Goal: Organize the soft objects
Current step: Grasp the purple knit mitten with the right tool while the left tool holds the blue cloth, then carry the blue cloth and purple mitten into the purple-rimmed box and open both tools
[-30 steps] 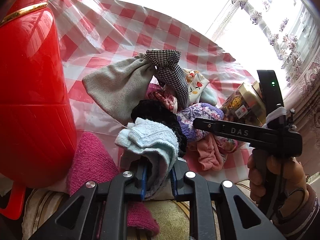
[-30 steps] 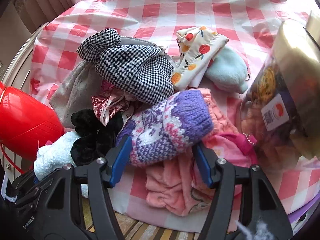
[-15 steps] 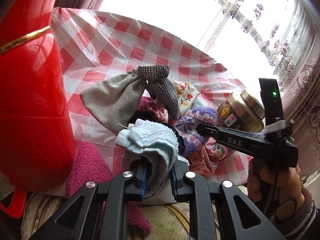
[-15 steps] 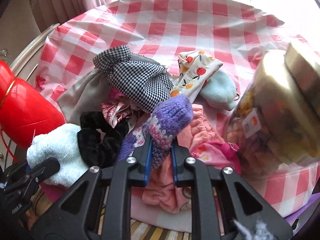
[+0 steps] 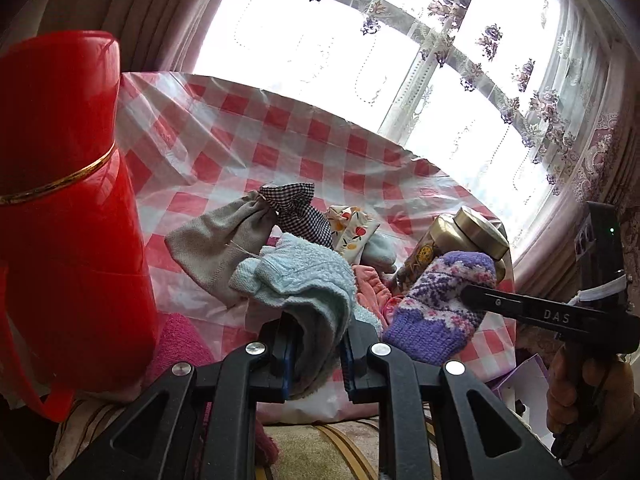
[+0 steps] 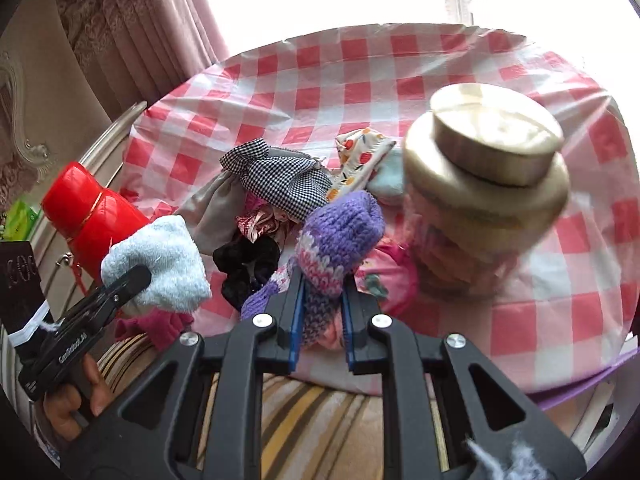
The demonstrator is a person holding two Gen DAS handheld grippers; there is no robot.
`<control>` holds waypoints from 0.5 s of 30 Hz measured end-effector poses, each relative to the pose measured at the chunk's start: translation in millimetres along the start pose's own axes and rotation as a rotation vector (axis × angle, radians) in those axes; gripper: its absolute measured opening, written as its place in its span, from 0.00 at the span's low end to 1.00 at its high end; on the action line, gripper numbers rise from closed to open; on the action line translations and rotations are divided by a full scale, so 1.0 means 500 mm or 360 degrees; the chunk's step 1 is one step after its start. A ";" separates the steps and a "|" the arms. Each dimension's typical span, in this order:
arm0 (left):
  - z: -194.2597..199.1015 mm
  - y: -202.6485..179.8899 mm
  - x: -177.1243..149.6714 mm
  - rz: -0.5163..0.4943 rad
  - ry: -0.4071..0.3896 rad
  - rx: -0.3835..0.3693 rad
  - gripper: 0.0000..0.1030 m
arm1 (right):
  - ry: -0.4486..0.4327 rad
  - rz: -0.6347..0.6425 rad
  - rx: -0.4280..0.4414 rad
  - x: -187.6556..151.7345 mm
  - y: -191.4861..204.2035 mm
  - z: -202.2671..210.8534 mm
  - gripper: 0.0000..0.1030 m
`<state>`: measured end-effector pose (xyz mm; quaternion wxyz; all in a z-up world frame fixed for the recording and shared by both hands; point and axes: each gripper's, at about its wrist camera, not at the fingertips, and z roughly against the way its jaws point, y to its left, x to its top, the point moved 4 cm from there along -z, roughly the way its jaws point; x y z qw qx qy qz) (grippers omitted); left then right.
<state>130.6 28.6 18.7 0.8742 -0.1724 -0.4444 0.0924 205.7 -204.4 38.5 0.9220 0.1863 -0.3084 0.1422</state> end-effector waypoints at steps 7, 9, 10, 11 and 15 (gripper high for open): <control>0.018 -0.061 0.003 -0.0071 -0.0014 -0.0034 0.19 | -0.0023 -0.0154 0.0005 -0.056 -0.106 0.088 0.19; 0.023 -0.084 -0.001 -0.0084 -0.0008 -0.0061 0.19 | -0.0028 -0.0217 -0.0010 -0.077 -0.146 0.113 0.19; 0.023 -0.095 -0.003 -0.0092 -0.0003 -0.0077 0.19 | -0.0030 -0.0246 -0.0023 -0.089 -0.164 0.126 0.19; 0.022 -0.112 -0.007 -0.0106 0.0008 -0.0097 0.19 | -0.0031 -0.0277 -0.0040 -0.103 -0.185 0.141 0.19; 0.010 -0.186 -0.023 -0.0173 0.0056 -0.0192 0.19 | -0.0042 -0.0410 -0.0101 -0.152 -0.263 0.193 0.19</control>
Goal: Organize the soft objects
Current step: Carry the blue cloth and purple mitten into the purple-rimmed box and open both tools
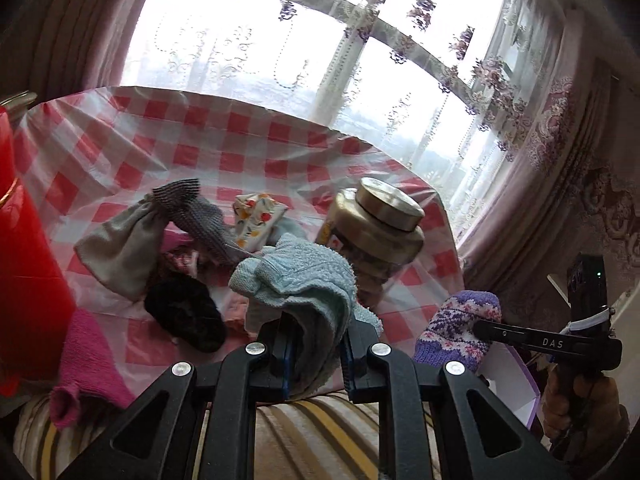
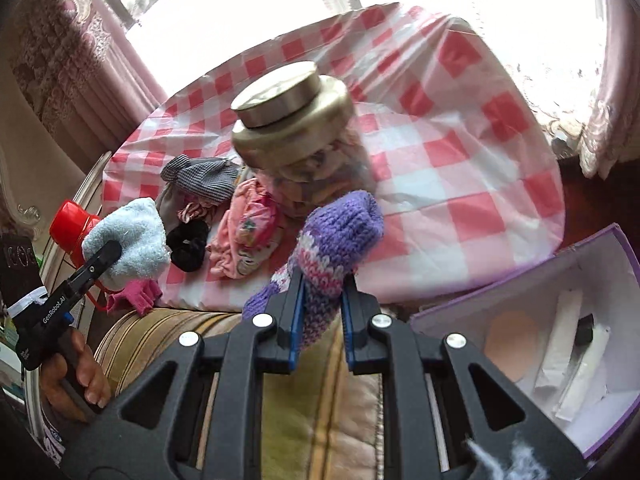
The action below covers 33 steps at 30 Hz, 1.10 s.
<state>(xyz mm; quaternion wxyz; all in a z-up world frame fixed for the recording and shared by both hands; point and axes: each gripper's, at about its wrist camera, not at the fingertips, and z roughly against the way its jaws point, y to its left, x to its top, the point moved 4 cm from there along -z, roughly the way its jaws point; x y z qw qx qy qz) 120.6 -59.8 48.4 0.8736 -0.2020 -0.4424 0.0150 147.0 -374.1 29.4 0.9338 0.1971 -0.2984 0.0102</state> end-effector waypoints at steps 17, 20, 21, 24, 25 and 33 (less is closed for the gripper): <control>-0.078 -0.330 -0.066 -0.0358 0.0247 -0.0377 0.19 | 0.0165 -0.0480 -0.0137 -0.205 -0.302 0.074 0.19; -0.085 -0.369 -0.076 -0.0397 0.0282 -0.0420 0.19 | 0.0314 -0.0486 -0.0119 -0.252 -0.316 0.049 0.22; -0.088 -0.380 -0.079 -0.0407 0.0290 -0.0429 0.19 | 0.0360 -0.0482 -0.0135 -0.268 -0.321 0.042 0.23; -0.096 -0.415 -0.091 -0.0438 0.0327 -0.0463 0.19 | 0.0463 -0.0478 -0.0209 -0.306 -0.342 0.037 0.37; -0.099 -0.426 -0.096 -0.0451 0.0343 -0.0475 0.19 | 0.0470 -0.0464 -0.0231 -0.312 -0.346 0.043 0.44; -0.118 -0.497 -0.146 -0.0540 0.0479 -0.0566 0.19 | 0.0353 -0.0373 -0.0416 -0.304 -0.382 0.113 0.65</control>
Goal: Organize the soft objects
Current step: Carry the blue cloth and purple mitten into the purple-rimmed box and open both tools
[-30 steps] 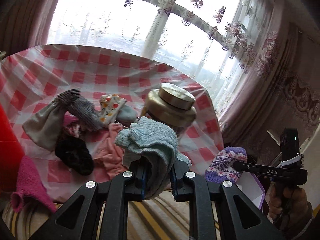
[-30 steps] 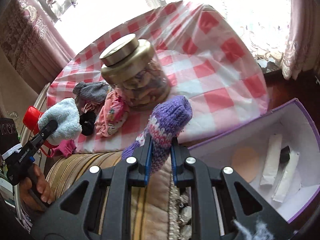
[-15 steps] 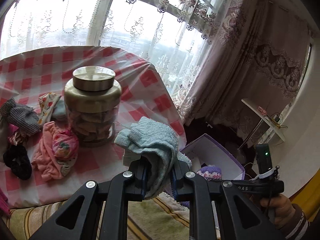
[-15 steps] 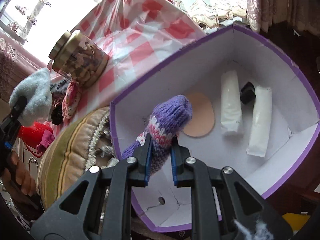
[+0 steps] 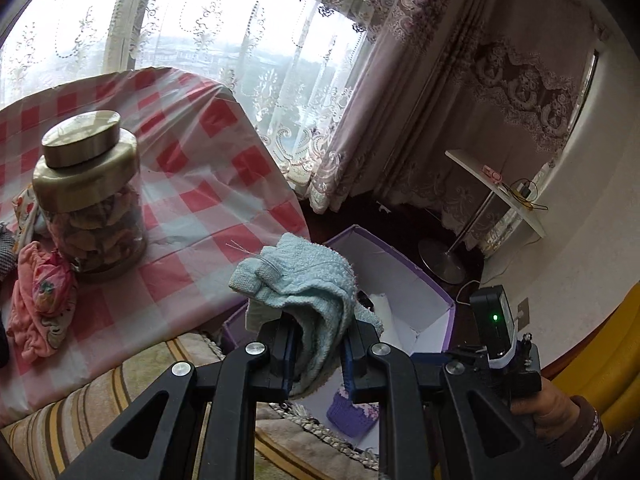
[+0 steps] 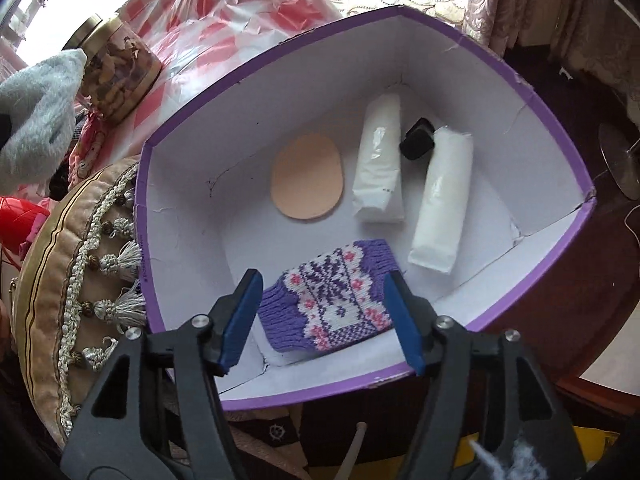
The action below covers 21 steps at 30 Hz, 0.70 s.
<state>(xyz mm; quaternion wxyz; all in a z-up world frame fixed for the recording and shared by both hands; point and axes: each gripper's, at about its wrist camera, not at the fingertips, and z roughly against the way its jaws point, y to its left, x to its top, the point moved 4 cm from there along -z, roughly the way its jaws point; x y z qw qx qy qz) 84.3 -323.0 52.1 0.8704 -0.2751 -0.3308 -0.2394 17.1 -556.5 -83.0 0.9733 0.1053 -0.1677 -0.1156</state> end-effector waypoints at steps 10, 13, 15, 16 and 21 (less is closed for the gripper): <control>-0.066 -0.055 -0.028 -0.0035 0.0236 -0.0186 0.47 | -0.0055 -0.0027 0.0013 0.014 -0.016 0.022 0.65; -0.091 -0.037 -0.053 -0.0027 0.0349 -0.0077 0.57 | -0.0058 -0.0028 0.0011 0.015 -0.006 0.020 0.65; -0.093 -0.014 -0.057 0.0037 0.0374 -0.0046 0.60 | -0.0059 -0.0028 0.0012 0.015 -0.007 0.023 0.65; -0.090 -0.003 -0.057 0.0062 0.0374 -0.0026 0.61 | -0.0060 -0.0028 0.0013 0.016 -0.006 0.023 0.65; -0.067 0.035 -0.054 0.0152 0.0348 0.0001 0.61 | -0.0061 0.0004 0.0028 0.019 0.014 0.022 0.65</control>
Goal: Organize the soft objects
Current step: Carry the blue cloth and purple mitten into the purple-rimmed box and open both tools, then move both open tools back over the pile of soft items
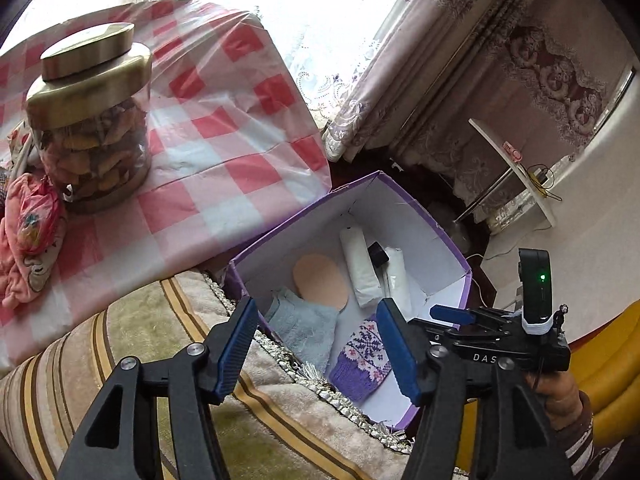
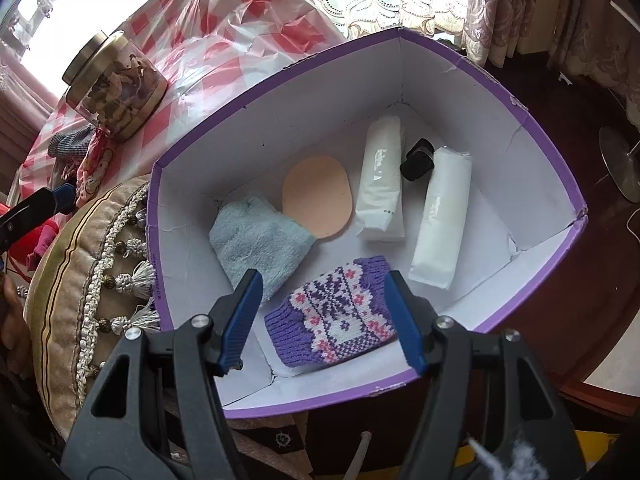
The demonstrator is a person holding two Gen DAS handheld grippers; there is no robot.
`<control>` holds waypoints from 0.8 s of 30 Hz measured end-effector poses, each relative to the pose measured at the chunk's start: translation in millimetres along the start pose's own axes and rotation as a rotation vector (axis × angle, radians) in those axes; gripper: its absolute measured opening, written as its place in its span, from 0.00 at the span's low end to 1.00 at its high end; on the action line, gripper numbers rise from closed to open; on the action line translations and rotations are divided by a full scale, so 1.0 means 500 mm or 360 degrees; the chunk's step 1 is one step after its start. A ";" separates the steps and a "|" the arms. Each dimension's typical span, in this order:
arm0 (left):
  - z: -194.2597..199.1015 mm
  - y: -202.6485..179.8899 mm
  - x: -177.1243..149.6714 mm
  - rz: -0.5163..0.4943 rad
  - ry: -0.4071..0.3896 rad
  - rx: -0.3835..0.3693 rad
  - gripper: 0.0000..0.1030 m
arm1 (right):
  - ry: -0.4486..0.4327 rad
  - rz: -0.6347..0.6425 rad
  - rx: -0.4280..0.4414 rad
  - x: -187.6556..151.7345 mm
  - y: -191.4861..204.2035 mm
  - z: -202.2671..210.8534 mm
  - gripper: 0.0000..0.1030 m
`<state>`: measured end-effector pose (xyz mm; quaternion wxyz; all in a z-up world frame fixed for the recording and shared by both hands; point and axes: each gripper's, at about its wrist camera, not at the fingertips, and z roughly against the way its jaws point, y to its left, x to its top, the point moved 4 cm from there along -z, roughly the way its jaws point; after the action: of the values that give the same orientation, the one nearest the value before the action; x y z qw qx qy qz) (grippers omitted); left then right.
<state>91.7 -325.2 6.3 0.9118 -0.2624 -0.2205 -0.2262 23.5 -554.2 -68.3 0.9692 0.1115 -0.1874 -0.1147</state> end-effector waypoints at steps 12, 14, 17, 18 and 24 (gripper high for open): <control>0.050 0.041 -0.009 0.0064 -0.0098 0.0066 0.61 | -0.0049 0.0180 0.0099 0.030 0.118 0.019 0.65; 0.071 0.059 -0.011 0.0076 -0.0138 0.0111 0.61 | -0.0065 0.0223 0.0120 0.039 0.146 0.025 0.65; 0.106 0.093 -0.017 0.0102 -0.0205 0.0197 0.61 | -0.0078 0.0292 0.0150 0.049 0.191 0.029 0.65; 0.122 0.110 -0.021 0.0119 -0.0231 0.0235 0.61 | -0.0079 0.0315 0.0158 0.052 0.205 0.030 0.65; 0.213 0.226 -0.056 0.0297 -0.0367 0.0431 0.61 | -0.0074 0.0453 0.0216 0.061 0.283 0.029 0.65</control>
<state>98.7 -169.5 30.6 0.9244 -0.1807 -0.3268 -0.0774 71.0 -430.6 -8.3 0.9613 0.1462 -0.2310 0.0342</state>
